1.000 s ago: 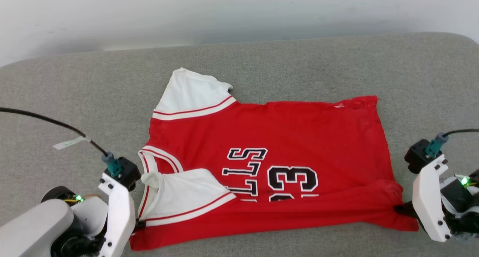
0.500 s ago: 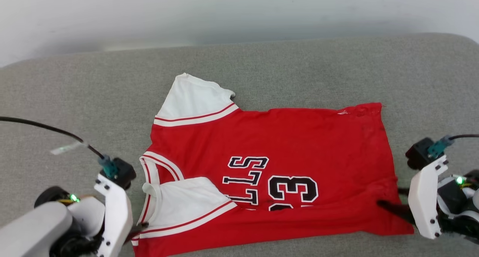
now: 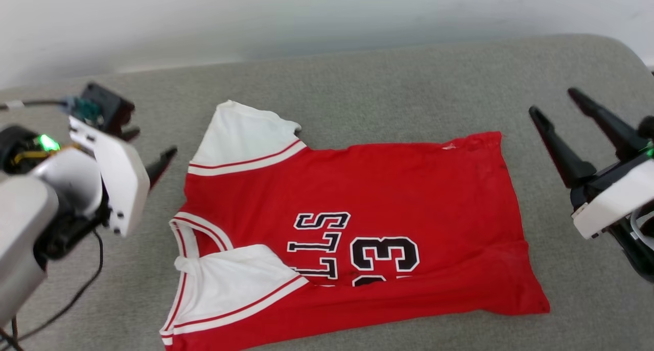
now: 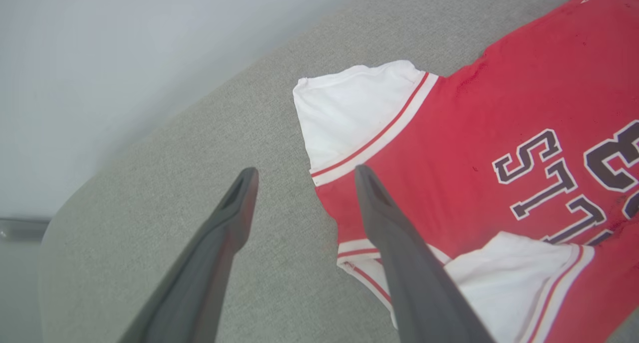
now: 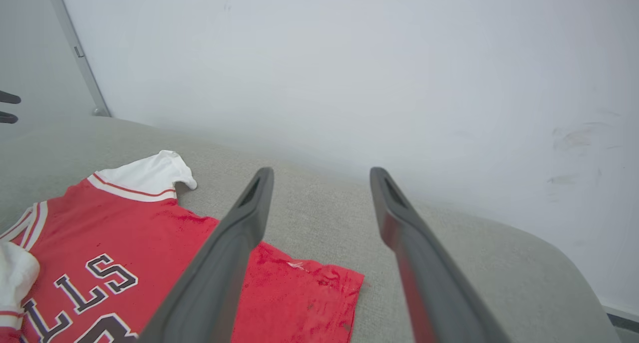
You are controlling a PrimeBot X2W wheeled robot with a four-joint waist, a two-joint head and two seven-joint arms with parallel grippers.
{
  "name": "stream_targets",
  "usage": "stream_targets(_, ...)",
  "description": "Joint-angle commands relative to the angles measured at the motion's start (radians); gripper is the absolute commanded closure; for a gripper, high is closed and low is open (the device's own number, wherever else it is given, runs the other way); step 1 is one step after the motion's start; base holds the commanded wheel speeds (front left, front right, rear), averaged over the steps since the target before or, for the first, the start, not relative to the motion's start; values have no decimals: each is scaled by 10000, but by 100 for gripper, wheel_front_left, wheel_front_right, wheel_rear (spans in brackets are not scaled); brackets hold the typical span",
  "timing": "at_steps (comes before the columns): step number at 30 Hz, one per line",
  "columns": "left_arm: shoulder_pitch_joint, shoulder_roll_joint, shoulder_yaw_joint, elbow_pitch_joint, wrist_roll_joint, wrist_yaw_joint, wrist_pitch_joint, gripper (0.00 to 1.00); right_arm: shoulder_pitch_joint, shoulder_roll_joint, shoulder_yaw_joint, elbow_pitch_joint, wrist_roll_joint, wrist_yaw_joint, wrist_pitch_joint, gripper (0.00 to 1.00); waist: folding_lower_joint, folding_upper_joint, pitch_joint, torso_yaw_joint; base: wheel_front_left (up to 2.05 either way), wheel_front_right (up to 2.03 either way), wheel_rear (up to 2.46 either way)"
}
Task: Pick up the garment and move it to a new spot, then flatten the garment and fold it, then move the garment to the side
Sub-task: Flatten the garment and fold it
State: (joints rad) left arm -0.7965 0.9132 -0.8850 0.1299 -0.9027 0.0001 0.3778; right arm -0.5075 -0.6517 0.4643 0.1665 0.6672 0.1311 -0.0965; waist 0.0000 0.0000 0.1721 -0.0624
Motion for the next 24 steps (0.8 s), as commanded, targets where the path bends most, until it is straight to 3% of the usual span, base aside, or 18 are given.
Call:
stream_targets(1,-320,-122,105,175,105,61,-73,0,281,353,-486,-201,-407,-6,-527,0,0,0,296,-233,0,0,0)
stream_targets(7,-1535,-550,378,1100,119,-18,366,0,1518,1933,-2649,-1284,-2127,-6,-1560,0,0,0,1128,-650,0,0,0)
stream_targets(11,-2471,-838,422,1793,-1,-179,1142,0,2284,2709,-3354,-2106,-2881,-8,-1657,0,0,0,1760,-855,0,0,0)
stream_targets(16,-3623,-1167,411,2621,-493,-593,2644,0,2851,3272,-3474,-2792,-3415,-6,-1689,0,0,0,2542,-1123,0,0,0)
stream_targets(24,-5091,-1250,5,3205,-701,-903,5103,0,2591,3516,-3268,-3197,-3756,-8,-1684,0,0,0,3589,-1540,0,0,0)
